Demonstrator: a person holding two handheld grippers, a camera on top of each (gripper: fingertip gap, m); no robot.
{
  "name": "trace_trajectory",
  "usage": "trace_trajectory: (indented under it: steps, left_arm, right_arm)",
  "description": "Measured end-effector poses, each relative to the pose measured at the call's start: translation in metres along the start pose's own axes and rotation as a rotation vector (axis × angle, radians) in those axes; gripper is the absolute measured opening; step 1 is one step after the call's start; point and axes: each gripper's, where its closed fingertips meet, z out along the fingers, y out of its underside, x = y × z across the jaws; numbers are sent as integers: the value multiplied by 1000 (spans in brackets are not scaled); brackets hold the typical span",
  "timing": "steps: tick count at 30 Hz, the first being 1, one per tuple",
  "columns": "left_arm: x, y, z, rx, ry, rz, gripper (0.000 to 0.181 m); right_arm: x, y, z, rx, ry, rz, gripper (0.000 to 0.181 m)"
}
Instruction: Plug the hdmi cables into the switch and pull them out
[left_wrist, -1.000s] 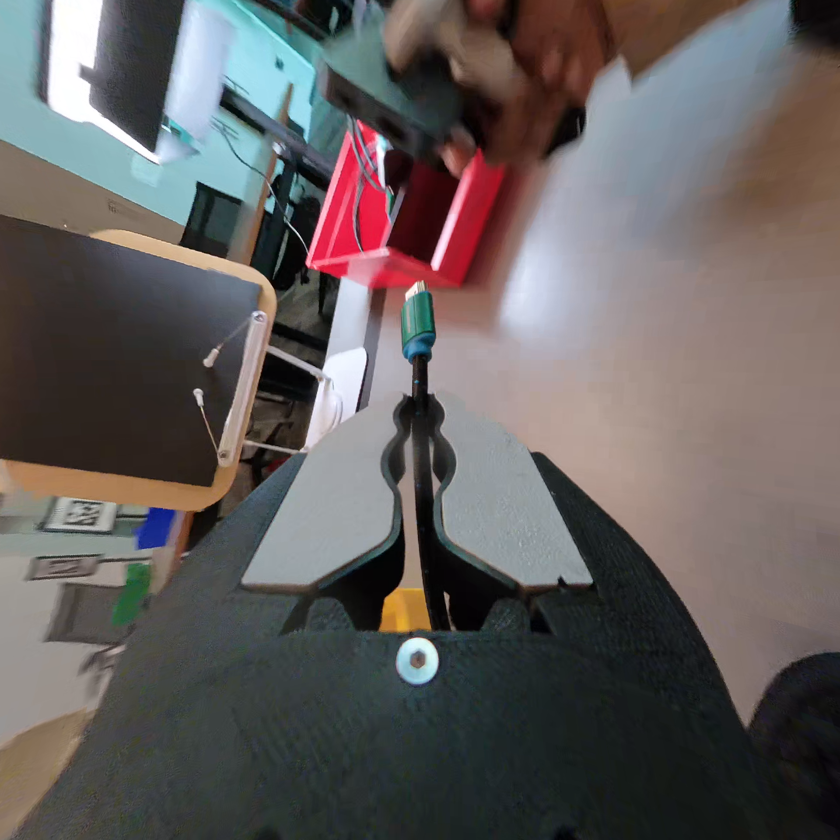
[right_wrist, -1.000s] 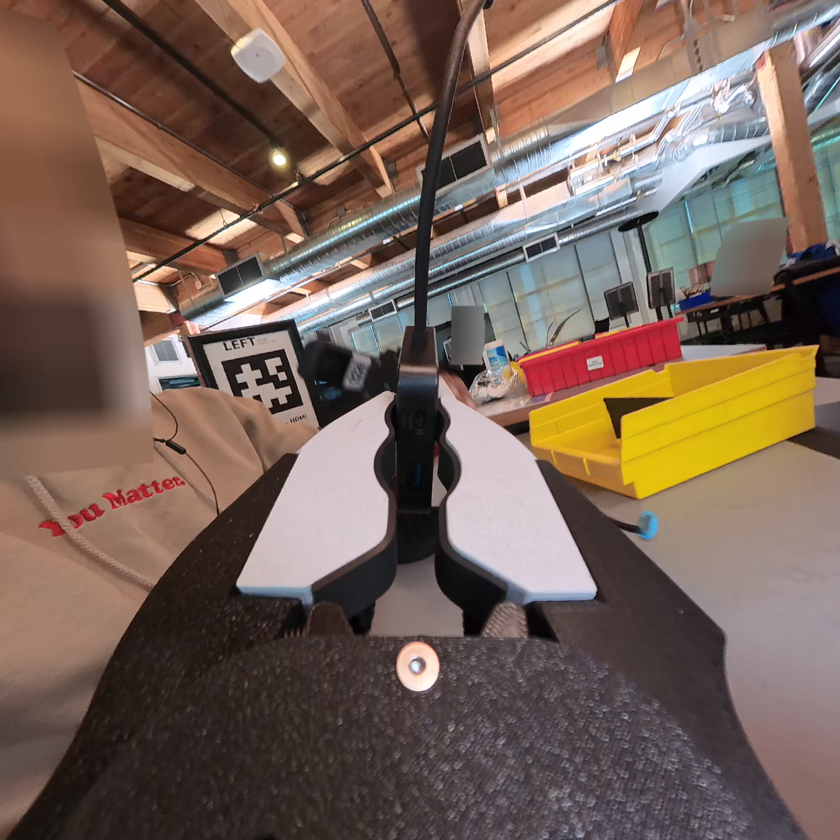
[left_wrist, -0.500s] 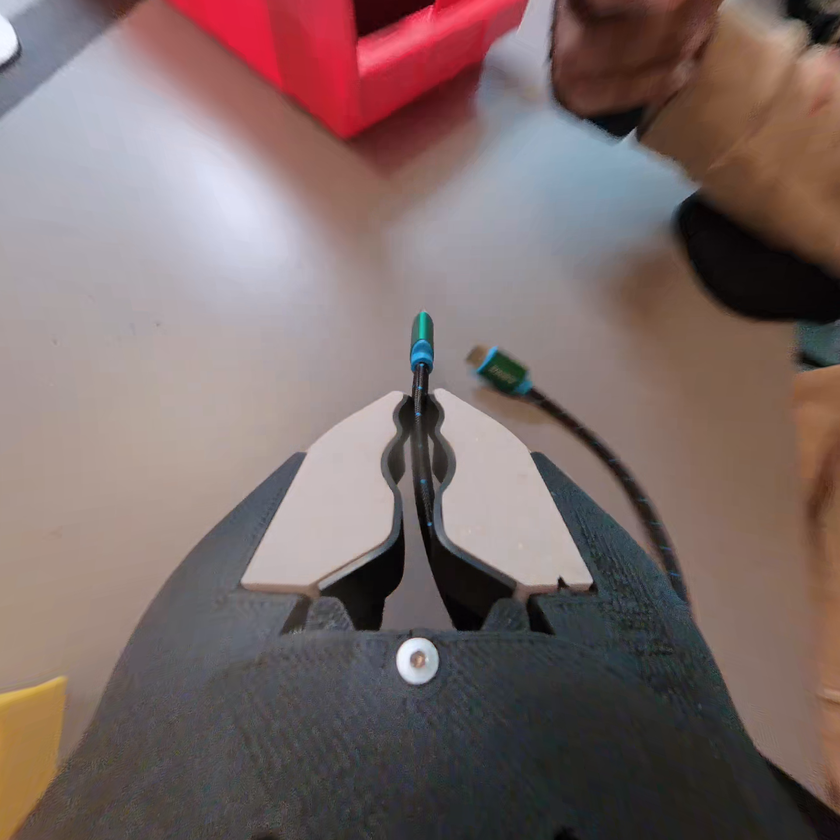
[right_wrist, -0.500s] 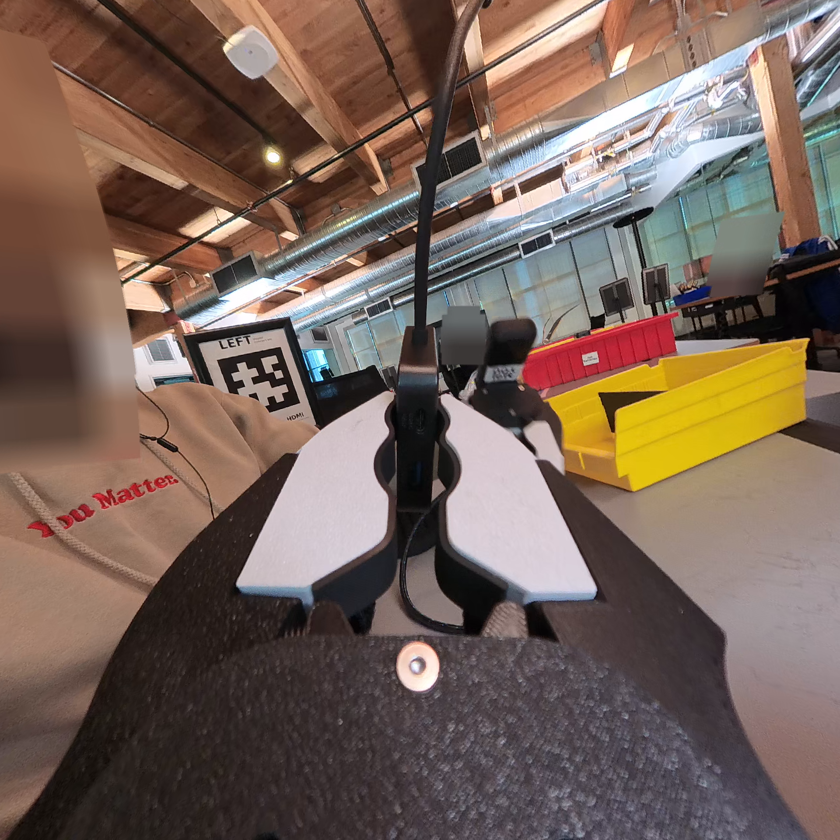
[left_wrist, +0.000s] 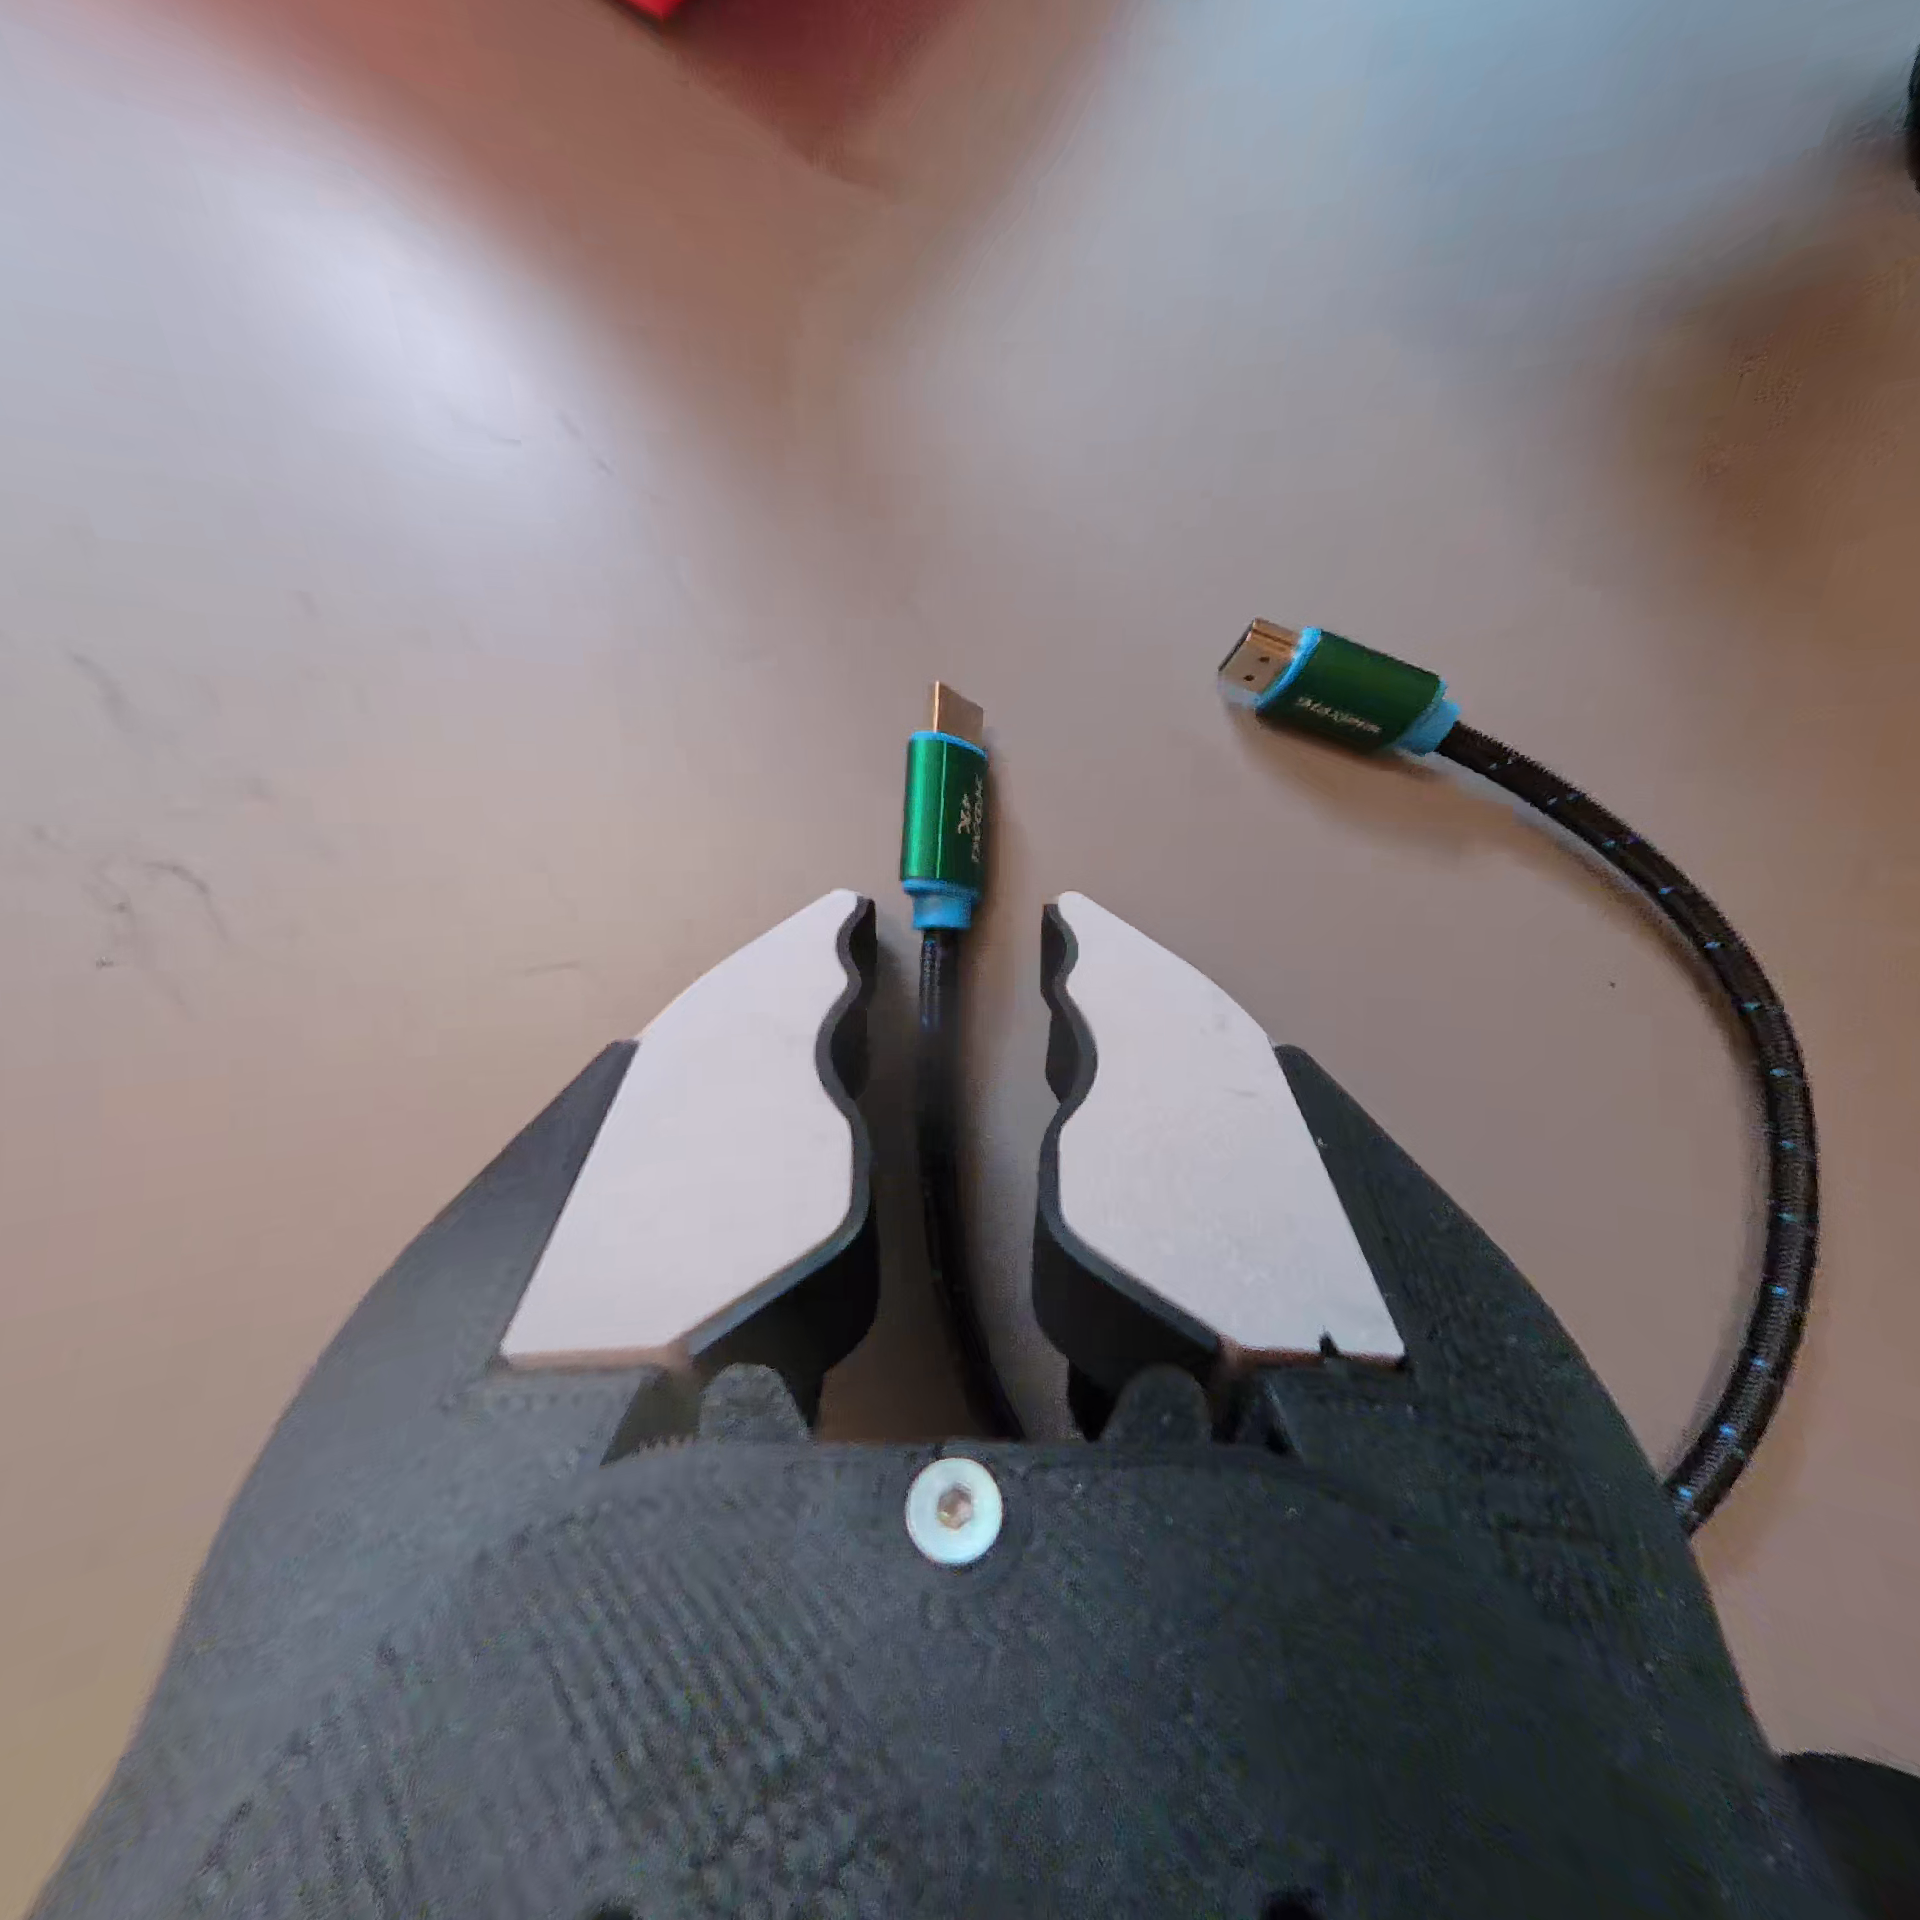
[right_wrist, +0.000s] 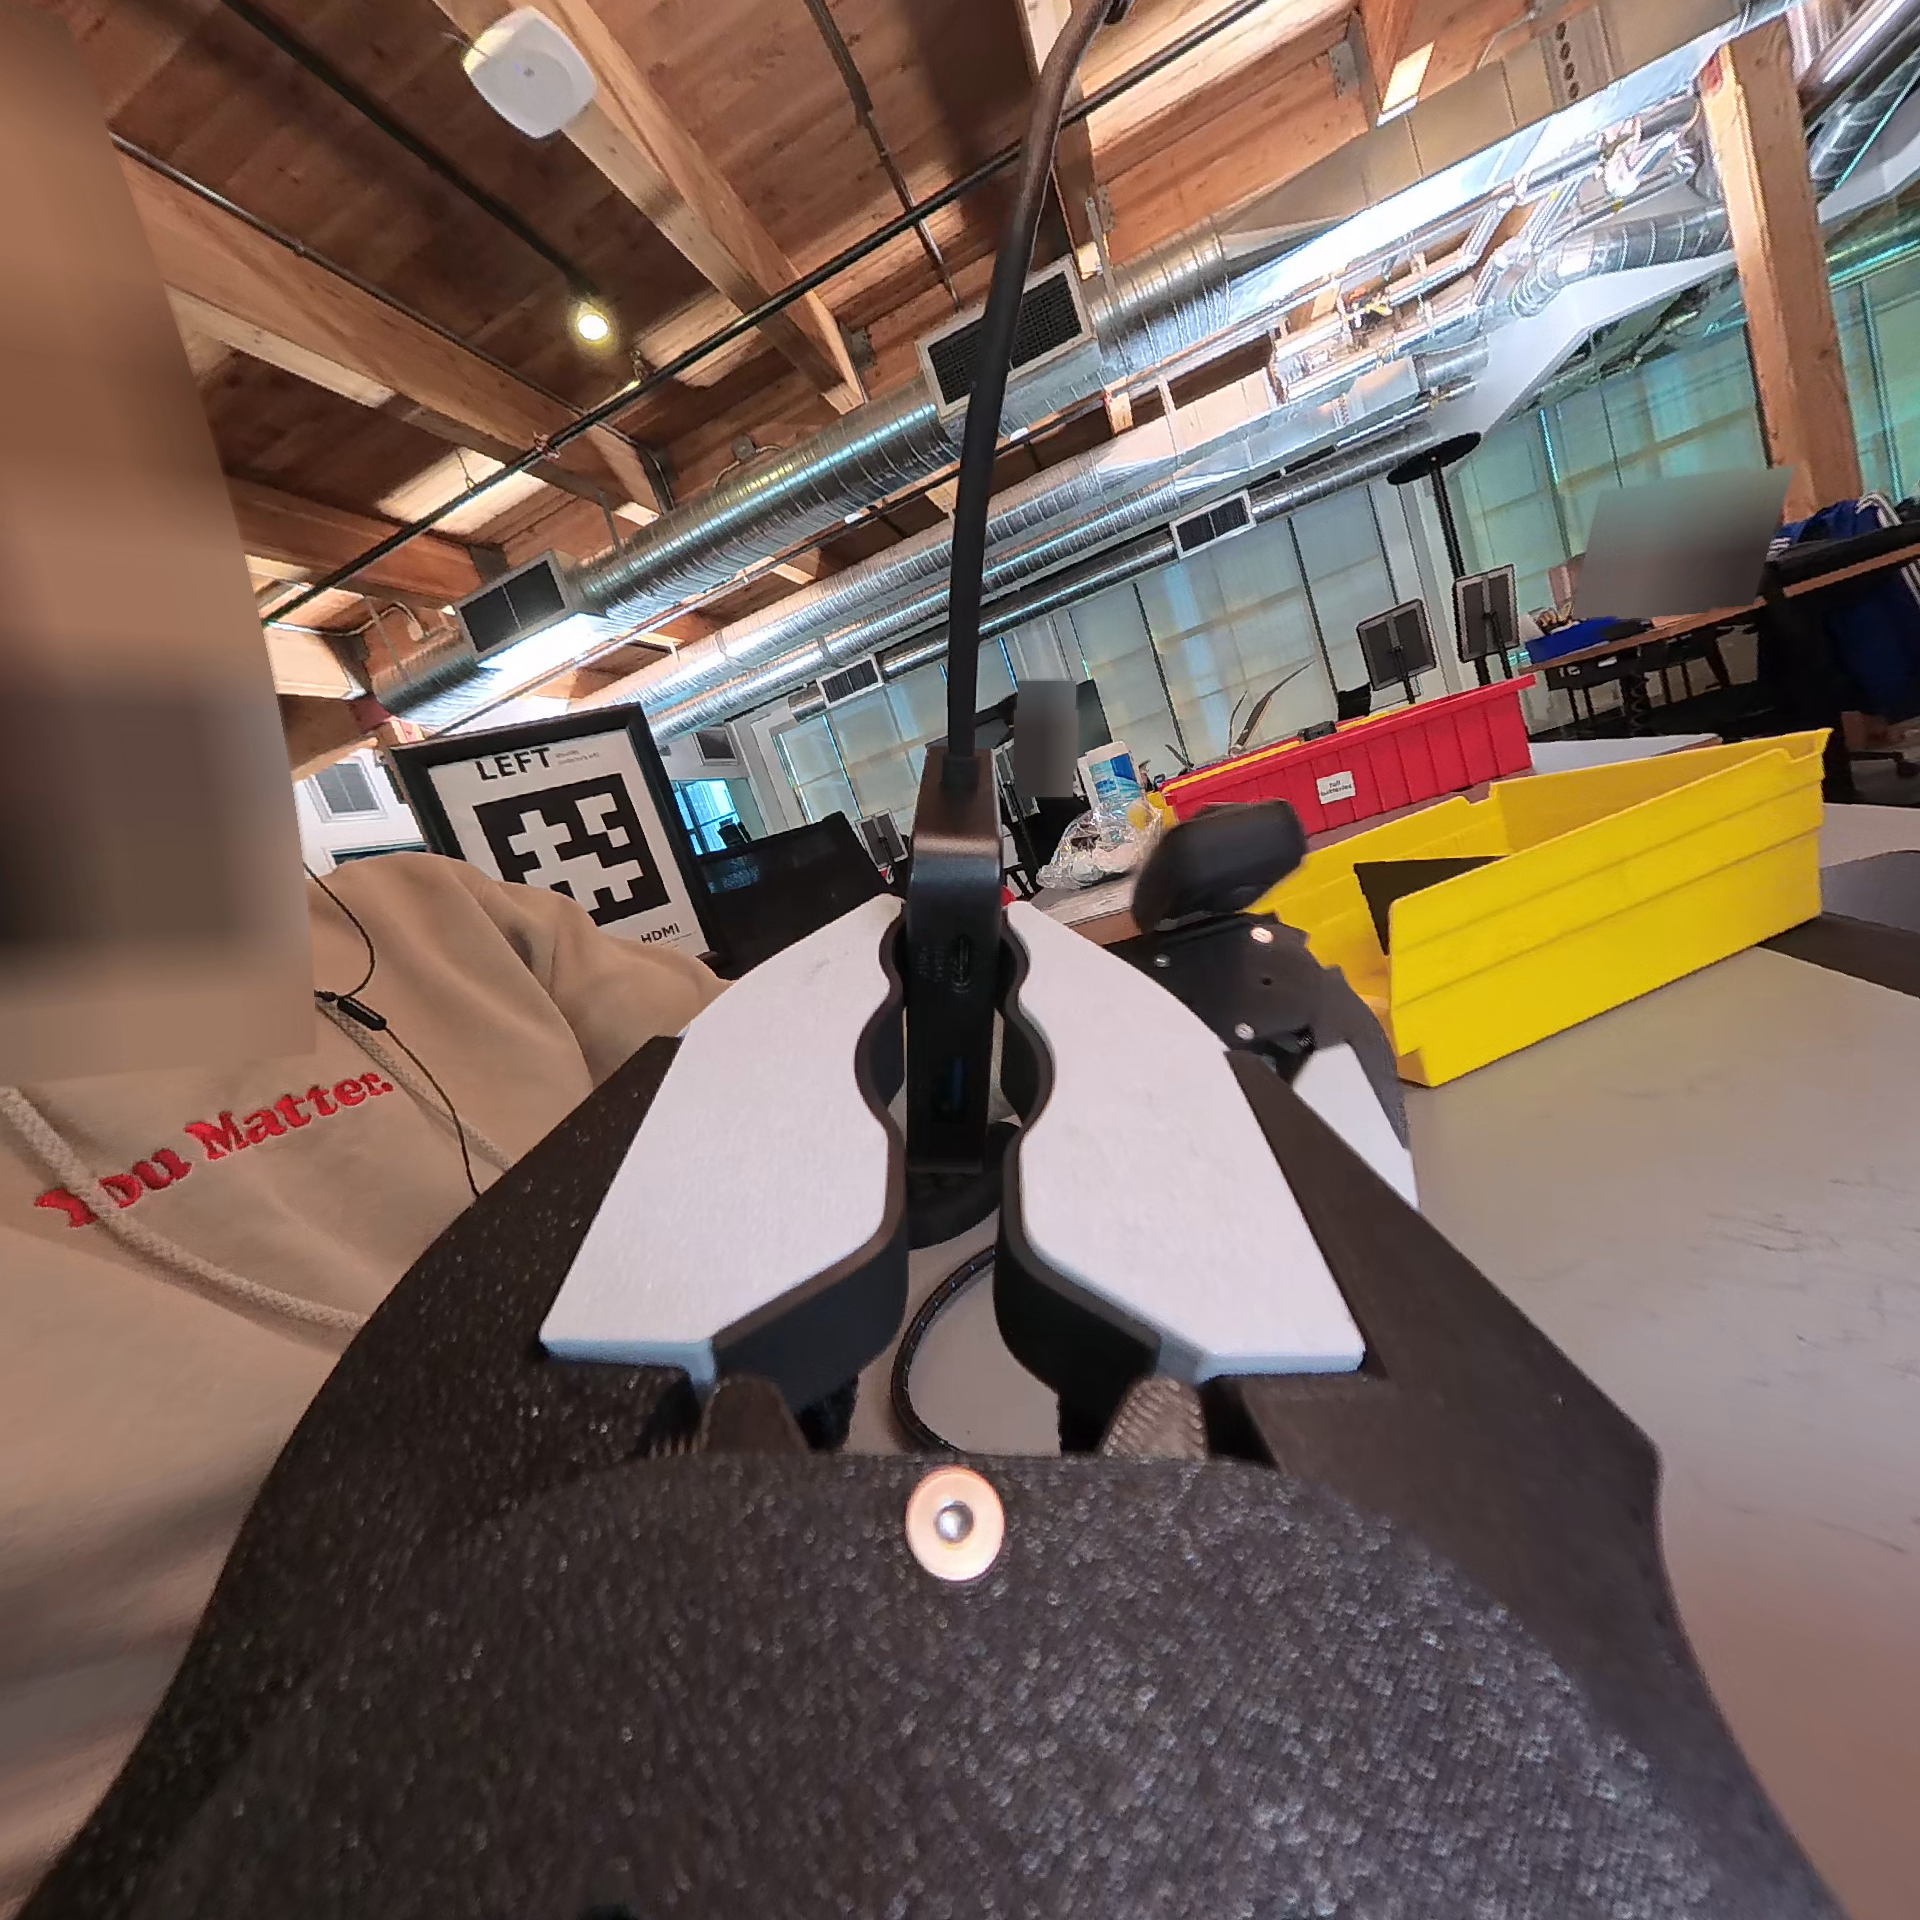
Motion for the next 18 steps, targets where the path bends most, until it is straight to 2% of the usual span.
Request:
trace_trajectory:
  steps: [1, 5, 9, 12, 15, 18]
  left_arm:
    - [-1, 0, 1, -7, 13, -17, 32]
    - [3, -2, 2, -9, 84, -85, 30]
    - [-2, -2, 4, 11, 43, -92, 14]
    - [1, -3, 2, 35, 53, -103, 14]
    - [10, -18, -15, 115, 114, -149, 13]
    - [26, -47, -47, 190, 192, -141, 12]
  right_arm:
    - [0, 0, 0, 1, -1, -1, 13]
    - [-1, -1, -2, -1, -2, -2, 13]
    - [0, 0, -1, -6, -7, 4, 13]
    - [-2, 2, 1, -20, -9, -2, 13]
    - [0, 4, 1, -35, 0, -7, 13]
    - [10, 12, -2, -104, 58, -17, 14]
